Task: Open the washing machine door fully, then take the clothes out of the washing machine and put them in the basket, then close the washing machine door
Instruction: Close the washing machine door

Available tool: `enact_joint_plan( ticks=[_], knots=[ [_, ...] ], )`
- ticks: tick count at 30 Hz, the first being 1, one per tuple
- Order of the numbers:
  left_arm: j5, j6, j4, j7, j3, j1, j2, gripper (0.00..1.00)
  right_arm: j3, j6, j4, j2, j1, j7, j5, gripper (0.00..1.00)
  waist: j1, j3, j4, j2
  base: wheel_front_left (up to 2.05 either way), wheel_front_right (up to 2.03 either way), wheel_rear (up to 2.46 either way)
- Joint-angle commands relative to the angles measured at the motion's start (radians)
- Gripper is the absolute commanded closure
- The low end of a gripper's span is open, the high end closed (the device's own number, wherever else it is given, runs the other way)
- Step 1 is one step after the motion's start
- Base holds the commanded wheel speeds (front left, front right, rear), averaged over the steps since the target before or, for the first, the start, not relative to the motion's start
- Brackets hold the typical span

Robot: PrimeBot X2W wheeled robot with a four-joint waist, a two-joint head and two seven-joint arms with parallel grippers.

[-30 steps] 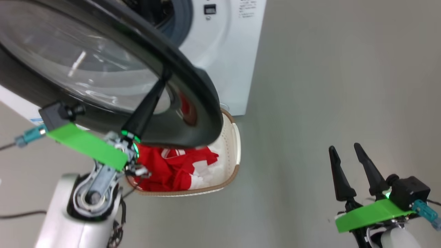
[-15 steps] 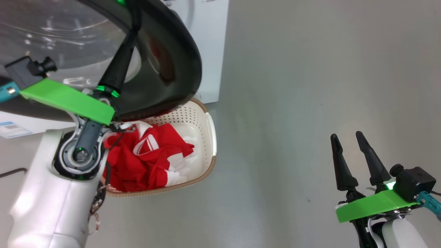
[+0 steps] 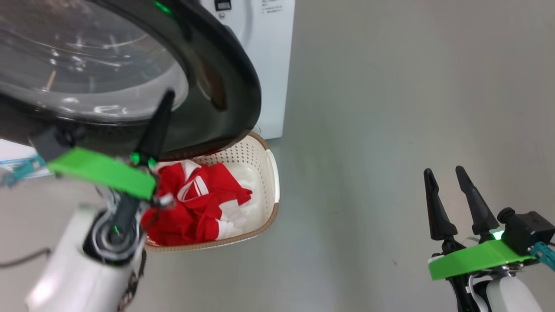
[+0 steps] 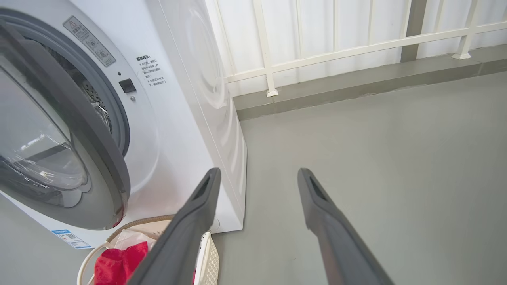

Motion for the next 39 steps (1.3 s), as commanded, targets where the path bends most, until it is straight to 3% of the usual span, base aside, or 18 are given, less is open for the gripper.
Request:
enact_joint_plan(
  ticks=[1,5,12,15,16,19,20,29,39],
  knots=[
    [-0.009,-0.007,-0.025,-0.022,0.021,0.023,0.044,1.0,0.015,0.005,-0.02,-0.008,0.013,-0.006,-0.01,0.0,0.0,-0.024,0.021,0.0,0.0,0.0,0.0],
    [-0.011,-0.007,-0.028,-0.059,0.002,0.083,0.061,1.0,0.012,0.005,-0.018,-0.008,0.023,-0.006,-0.019,0.0,0.0,-0.042,0.035,0.0,0.0,0.0,0.0],
    [0.0,-0.007,-0.041,-0.159,-0.043,0.226,0.103,0.74,0.0,0.005,-0.014,-0.008,0.054,-0.006,-0.036,0.0,0.0,-0.089,0.063,0.0,0.0,0.0,0.0],
    [0.015,-0.007,-0.037,-0.187,-0.059,0.29,0.124,0.58,-0.003,0.005,-0.012,-0.008,0.072,-0.006,-0.042,0.0,0.0,-0.11,0.073,0.0,0.0,0.0,0.0],
    [0.02,-0.007,-0.035,-0.193,-0.063,0.309,0.13,0.5,-0.003,0.005,-0.011,-0.008,0.078,-0.006,-0.044,0.0,0.0,-0.115,0.075,0.0,0.0,0.0,0.0],
    [0.027,-0.007,-0.031,-0.206,-0.052,0.366,0.139,0.06,-0.004,0.005,-0.009,-0.008,0.093,-0.006,-0.05,0.0,0.0,-0.132,0.083,0.0,0.0,0.0,0.0],
    [0.036,-0.007,-0.03,-0.208,-0.048,0.385,0.144,0.0,-0.005,0.005,-0.009,-0.008,0.097,-0.006,-0.052,0.0,0.0,-0.135,0.085,0.0,0.0,0.0,0.0],
    [0.205,-0.007,-0.025,-0.211,0.095,0.523,0.119,0.0,-0.022,0.005,-0.008,-0.008,0.147,-0.006,-0.067,0.0,0.0,-0.177,0.102,0.0,0.0,0.0,0.0],
    [0.517,-0.007,-0.057,-0.211,0.271,0.639,0.064,0.0,-0.036,0.005,-0.011,-0.008,0.194,-0.006,-0.069,0.0,0.0,-0.213,0.092,0.0,0.0,0.0,0.0]
  ],
)
